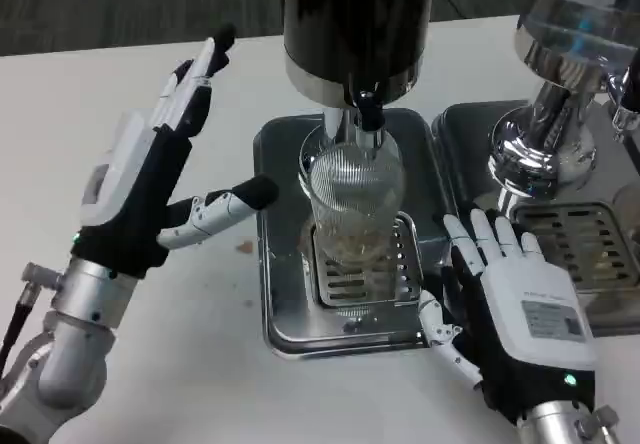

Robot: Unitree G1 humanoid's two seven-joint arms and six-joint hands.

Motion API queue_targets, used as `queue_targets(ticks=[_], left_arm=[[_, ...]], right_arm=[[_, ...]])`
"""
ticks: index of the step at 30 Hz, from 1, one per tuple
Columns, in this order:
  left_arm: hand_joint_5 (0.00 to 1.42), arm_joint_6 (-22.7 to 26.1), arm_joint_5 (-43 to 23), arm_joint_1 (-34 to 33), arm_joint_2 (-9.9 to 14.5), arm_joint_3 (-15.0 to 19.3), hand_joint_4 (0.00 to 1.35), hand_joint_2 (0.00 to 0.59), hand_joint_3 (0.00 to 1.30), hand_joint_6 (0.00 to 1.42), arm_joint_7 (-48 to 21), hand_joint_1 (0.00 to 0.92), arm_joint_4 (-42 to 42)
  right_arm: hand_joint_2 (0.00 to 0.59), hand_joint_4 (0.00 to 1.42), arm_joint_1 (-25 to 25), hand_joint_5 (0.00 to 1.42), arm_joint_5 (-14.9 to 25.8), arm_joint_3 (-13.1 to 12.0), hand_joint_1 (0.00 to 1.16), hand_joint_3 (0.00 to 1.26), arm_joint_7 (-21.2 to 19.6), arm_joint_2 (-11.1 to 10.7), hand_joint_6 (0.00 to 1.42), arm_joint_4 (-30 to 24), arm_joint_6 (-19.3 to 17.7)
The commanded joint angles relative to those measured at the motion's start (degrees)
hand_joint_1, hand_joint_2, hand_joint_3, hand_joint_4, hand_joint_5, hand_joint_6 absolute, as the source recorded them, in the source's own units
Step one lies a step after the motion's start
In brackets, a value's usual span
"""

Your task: Grasp the cup under the faucet to collect the drink, then remove the cup.

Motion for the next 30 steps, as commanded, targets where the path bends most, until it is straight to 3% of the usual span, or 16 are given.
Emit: queue_targets(ticks=[1, 16, 30], left_arm=[[0.11, -4.51, -4.02, 1.01, -0.09, 2.19, 0.0, 0.082, 0.01, 0.06, -3.8, 0.0, -0.74], [0.21, -8.72, -15.64, -2.73, -5.17, 3.29, 0.0, 0.127, 0.11, 0.12, -24.29, 0.0, -2.11], [0.29, -8.52, -20.77, -2.06, -8.23, 3.28, 0.07, 0.137, 0.24, 0.17, -35.35, 0.0, -6.04]], right_arm=[[0.509, 0.0, -0.63, 0.0, 0.28, -0.38, 0.0, 0.09, 0.3, -0.18, 0.0, 0.75, -0.21], [0.51, 0.0, 0.43, 0.0, 0.17, -0.9, 0.0, 0.07, 0.27, 0.02, 0.0, -0.13, 0.38], [0.51, 0.0, 0.86, 0.0, 0.14, -0.8, 0.0, 0.07, 0.26, 0.46, 0.0, -0.35, 0.58]])
